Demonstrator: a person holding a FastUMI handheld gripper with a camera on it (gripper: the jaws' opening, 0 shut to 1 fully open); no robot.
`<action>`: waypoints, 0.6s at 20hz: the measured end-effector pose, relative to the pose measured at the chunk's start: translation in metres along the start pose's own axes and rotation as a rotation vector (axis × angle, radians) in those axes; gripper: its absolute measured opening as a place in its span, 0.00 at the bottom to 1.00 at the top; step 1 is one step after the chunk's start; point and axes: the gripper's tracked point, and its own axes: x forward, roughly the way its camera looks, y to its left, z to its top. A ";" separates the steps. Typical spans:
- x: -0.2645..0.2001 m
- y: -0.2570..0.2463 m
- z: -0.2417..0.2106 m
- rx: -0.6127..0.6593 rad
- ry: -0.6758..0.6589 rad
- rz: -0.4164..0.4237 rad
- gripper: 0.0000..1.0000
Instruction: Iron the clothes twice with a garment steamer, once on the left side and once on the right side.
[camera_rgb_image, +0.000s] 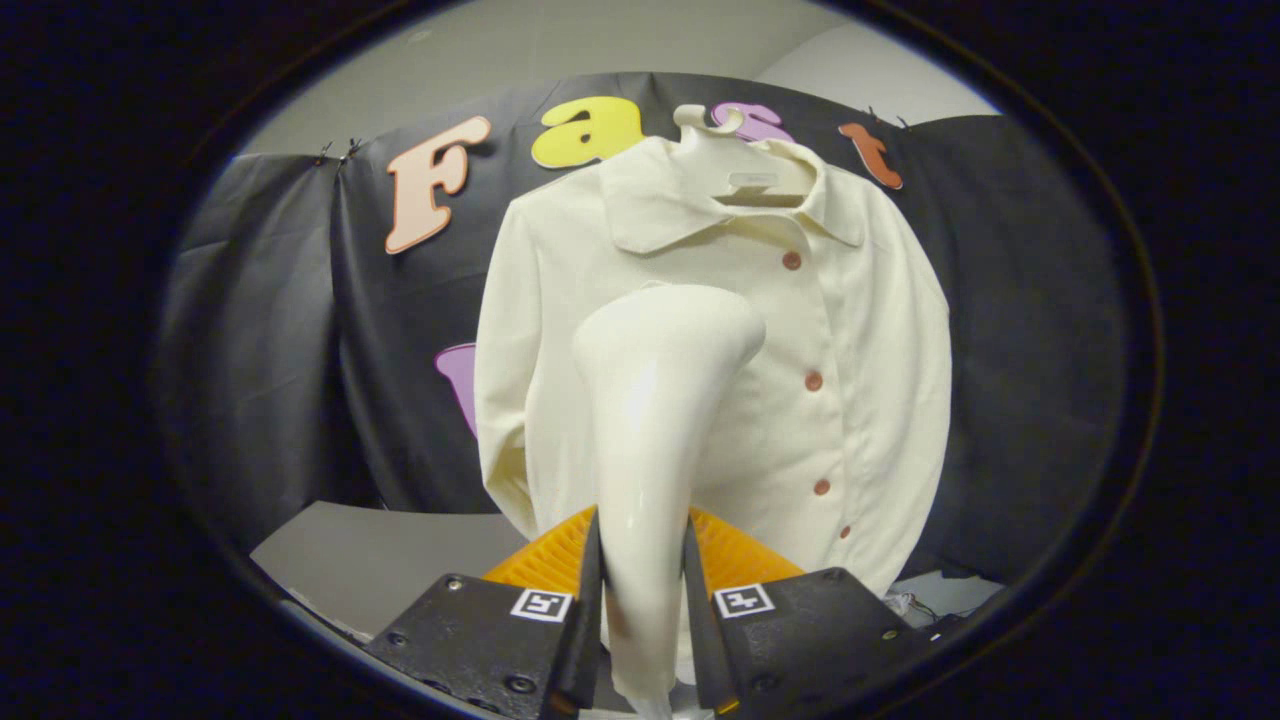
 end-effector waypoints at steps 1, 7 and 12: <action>0.000 0.001 -0.009 -0.004 0.017 0.006 0.37; 0.005 -0.005 -0.071 -0.055 0.117 0.038 0.38; 0.009 -0.016 -0.137 -0.070 0.241 0.032 0.38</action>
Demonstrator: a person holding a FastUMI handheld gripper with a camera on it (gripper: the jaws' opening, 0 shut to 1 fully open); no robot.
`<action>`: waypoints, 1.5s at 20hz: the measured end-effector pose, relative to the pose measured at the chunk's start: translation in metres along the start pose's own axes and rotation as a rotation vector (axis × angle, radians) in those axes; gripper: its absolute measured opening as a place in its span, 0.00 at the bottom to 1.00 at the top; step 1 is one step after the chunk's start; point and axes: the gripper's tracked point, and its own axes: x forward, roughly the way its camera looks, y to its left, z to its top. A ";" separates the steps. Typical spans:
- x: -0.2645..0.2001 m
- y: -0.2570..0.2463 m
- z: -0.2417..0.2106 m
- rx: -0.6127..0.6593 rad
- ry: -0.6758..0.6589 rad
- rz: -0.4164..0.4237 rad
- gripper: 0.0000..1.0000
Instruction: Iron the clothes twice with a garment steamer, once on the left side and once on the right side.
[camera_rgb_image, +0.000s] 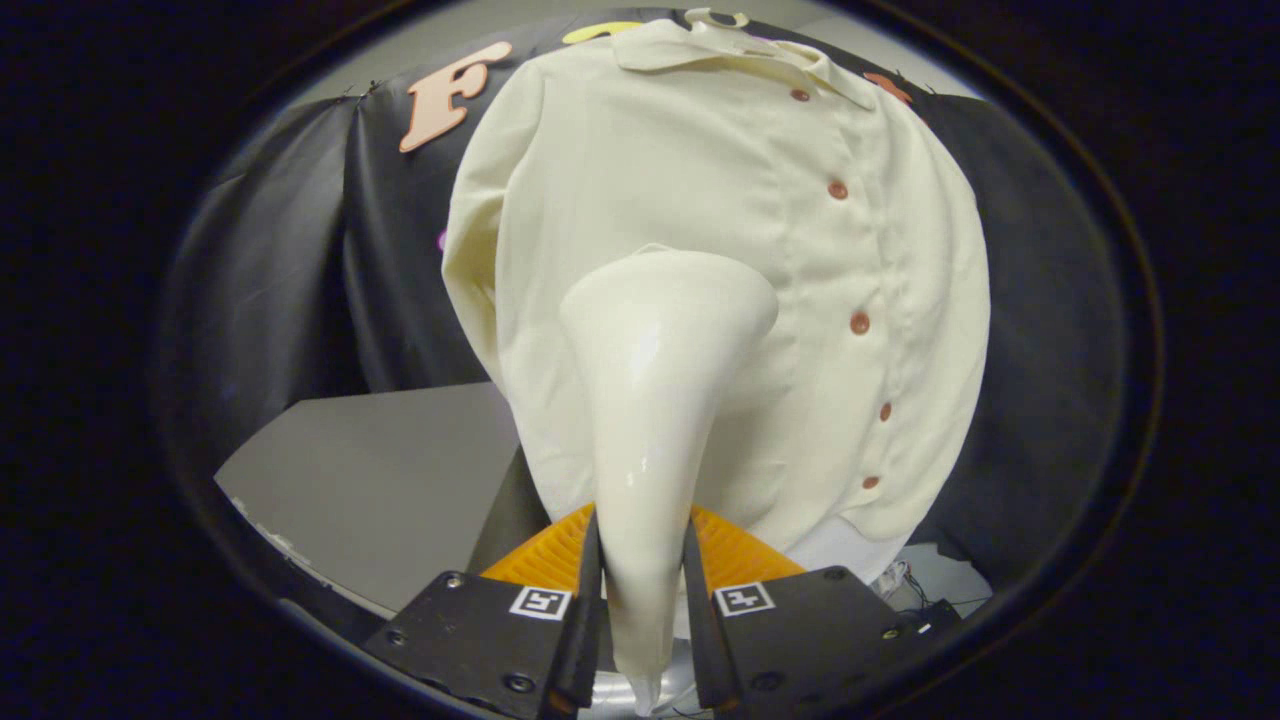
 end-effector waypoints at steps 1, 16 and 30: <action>0.003 -0.001 -0.012 -0.005 0.023 0.002 0.38; 0.038 -0.003 -0.159 0.015 0.259 0.052 0.37; 0.067 -0.003 -0.174 0.069 0.282 0.082 0.37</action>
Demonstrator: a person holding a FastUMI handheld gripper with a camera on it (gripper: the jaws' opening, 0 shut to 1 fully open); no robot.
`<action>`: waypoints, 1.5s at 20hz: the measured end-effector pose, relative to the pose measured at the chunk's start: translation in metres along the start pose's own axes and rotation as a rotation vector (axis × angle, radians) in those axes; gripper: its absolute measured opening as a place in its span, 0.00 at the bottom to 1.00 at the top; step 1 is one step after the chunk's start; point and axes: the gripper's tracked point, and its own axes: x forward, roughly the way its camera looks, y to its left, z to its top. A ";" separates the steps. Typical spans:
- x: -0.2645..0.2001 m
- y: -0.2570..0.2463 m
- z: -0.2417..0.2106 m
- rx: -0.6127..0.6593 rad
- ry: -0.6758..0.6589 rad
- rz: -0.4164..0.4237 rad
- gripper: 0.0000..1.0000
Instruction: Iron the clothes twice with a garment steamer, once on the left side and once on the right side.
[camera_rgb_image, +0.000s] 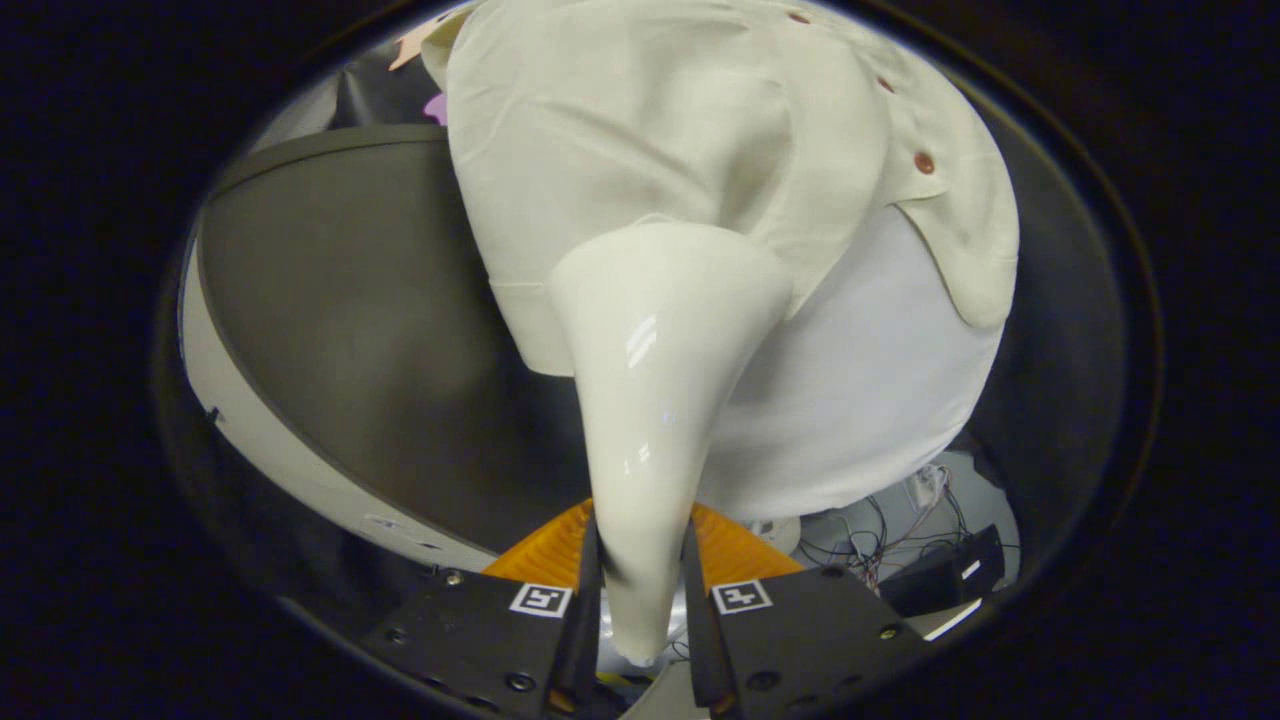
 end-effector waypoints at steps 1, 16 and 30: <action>0.003 -0.002 0.008 0.008 -0.016 0.003 0.37; -0.087 -0.061 0.193 0.051 -0.371 -0.155 0.36; -0.169 -0.115 0.377 0.149 -0.660 -0.188 0.36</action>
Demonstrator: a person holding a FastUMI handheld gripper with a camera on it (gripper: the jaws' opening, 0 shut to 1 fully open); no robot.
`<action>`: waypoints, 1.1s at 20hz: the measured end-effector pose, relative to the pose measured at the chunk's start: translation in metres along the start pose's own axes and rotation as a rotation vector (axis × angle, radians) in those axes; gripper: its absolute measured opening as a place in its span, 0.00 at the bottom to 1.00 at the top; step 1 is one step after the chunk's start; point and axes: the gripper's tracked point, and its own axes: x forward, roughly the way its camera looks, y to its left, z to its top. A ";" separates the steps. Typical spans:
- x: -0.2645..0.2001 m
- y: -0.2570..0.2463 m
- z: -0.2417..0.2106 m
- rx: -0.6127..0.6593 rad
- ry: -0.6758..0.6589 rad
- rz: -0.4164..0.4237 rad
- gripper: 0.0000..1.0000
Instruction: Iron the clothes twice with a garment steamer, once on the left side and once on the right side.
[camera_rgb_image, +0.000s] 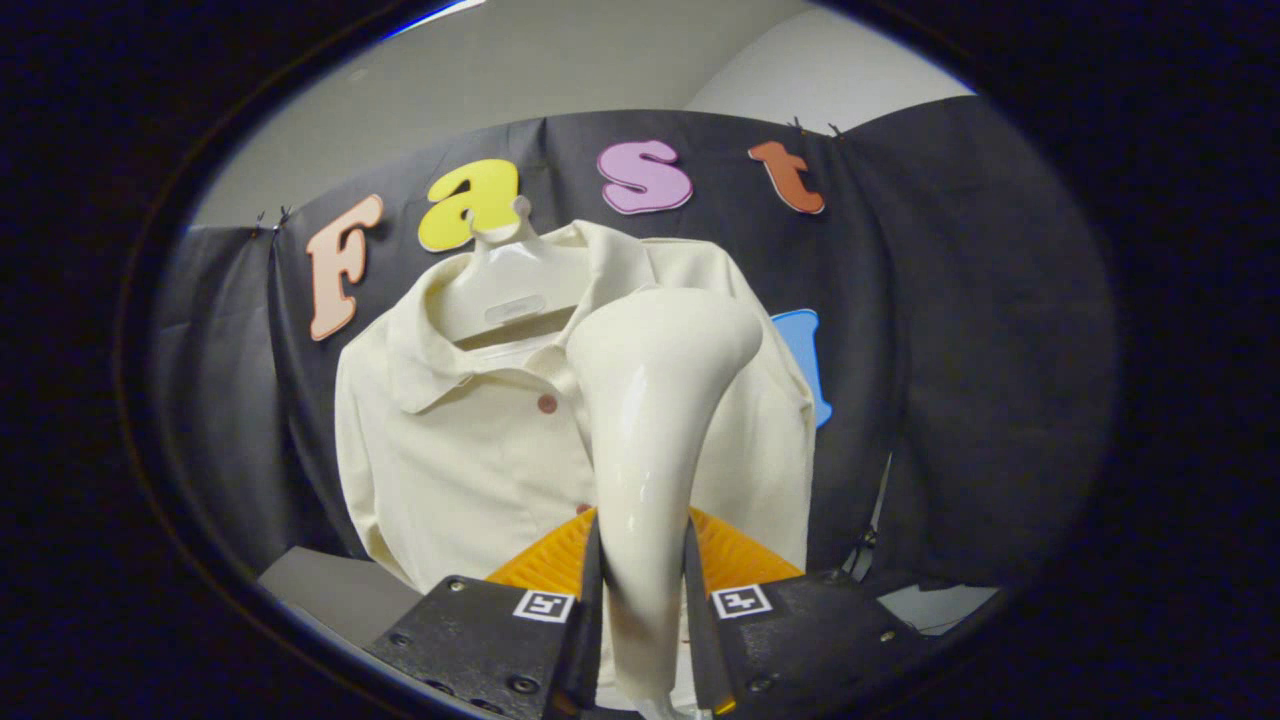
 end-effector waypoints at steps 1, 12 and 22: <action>0.004 -0.001 -0.003 0.025 -0.006 -0.001 0.36; 0.022 -0.017 -0.036 0.200 -0.054 0.028 0.36; 0.009 -0.036 -0.121 0.149 0.079 0.056 0.37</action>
